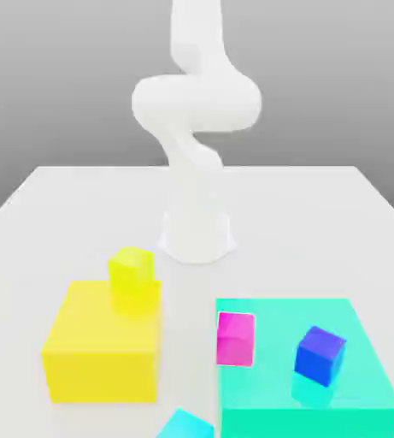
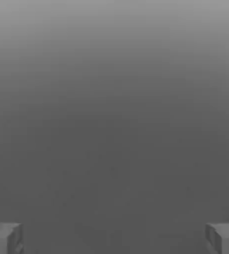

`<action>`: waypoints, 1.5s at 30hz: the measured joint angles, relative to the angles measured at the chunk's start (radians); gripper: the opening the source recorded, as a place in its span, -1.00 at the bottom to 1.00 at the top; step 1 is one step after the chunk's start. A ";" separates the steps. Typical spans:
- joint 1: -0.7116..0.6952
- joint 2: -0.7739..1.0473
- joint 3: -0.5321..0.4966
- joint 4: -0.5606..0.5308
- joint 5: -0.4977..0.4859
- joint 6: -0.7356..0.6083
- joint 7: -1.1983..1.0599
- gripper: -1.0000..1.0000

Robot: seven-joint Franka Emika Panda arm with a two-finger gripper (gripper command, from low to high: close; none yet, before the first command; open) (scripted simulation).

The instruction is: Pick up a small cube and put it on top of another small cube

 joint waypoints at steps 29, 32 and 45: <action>-0.124 1.046 0.091 -0.007 -0.075 0.326 0.510 0.00; -0.110 1.154 0.073 0.011 -0.089 0.407 0.528 0.00; -0.121 1.040 0.096 -0.002 -0.070 0.317 0.503 -1.00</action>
